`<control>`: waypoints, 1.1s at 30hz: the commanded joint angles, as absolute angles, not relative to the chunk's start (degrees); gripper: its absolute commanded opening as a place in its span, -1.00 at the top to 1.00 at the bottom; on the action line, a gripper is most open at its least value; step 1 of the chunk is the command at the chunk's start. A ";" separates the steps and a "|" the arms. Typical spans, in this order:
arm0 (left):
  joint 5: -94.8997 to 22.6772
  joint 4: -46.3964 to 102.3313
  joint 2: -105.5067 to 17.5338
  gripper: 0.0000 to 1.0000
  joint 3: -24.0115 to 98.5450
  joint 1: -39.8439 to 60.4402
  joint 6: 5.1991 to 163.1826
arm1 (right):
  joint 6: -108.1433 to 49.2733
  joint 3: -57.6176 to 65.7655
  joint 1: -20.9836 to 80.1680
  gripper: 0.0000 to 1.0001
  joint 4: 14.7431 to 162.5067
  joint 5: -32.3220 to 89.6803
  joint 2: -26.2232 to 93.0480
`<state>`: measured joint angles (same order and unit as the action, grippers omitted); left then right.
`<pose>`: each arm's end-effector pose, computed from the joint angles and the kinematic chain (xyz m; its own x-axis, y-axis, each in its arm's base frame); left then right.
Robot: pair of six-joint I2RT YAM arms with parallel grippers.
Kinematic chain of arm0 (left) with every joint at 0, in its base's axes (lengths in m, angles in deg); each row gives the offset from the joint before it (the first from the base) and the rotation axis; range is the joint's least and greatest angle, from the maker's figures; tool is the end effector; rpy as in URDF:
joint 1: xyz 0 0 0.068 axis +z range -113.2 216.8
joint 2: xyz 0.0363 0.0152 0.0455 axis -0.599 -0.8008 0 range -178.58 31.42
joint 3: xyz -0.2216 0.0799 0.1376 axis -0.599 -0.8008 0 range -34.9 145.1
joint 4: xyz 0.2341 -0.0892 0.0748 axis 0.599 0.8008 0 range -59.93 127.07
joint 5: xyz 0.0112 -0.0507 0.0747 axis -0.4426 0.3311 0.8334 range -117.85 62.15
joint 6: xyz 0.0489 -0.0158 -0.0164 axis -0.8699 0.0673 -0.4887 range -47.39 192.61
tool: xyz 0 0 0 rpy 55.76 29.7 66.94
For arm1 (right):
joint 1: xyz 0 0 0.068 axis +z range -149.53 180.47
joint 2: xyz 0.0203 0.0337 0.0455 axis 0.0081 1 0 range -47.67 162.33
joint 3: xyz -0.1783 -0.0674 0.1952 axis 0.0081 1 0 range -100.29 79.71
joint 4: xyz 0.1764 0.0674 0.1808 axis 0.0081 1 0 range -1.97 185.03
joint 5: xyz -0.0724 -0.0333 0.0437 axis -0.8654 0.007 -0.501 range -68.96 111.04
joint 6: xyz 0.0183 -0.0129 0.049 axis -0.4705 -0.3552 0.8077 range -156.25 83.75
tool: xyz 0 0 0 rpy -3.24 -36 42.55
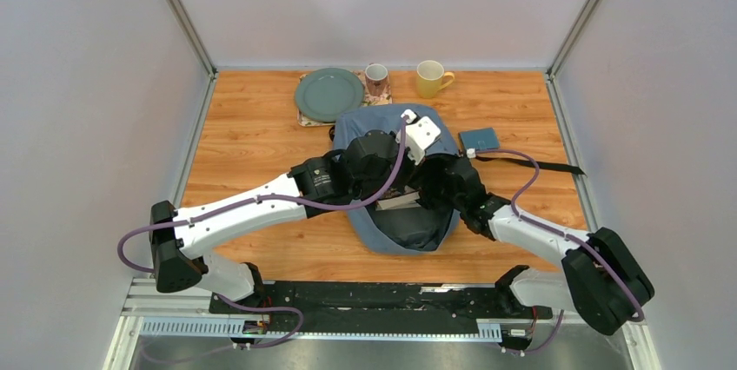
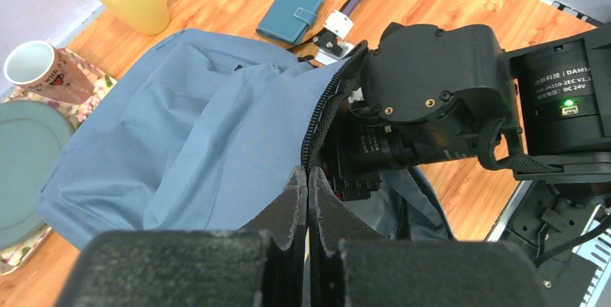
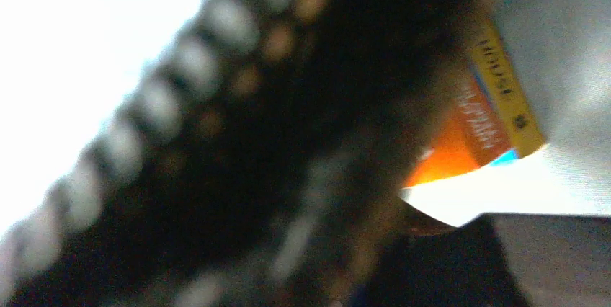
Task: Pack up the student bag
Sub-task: Place the book in the student bag.
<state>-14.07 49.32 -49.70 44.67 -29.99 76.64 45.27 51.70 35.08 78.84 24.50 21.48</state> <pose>0.1368 -0.2974 0.3891 -0.1962 0.2842 -0.9385 0.7930 0.6090 0.0187 0.1987 0.1398 0.1863 -0.6667 0.7394 -0.0935 0.3409 0.4142 0.8439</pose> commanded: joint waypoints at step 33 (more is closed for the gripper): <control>-14.06 44.22 -44.17 1.00 39.03 -30.44 79.56 | 33.37 49.29 35.80 -0.03 89.77 17.61 17.83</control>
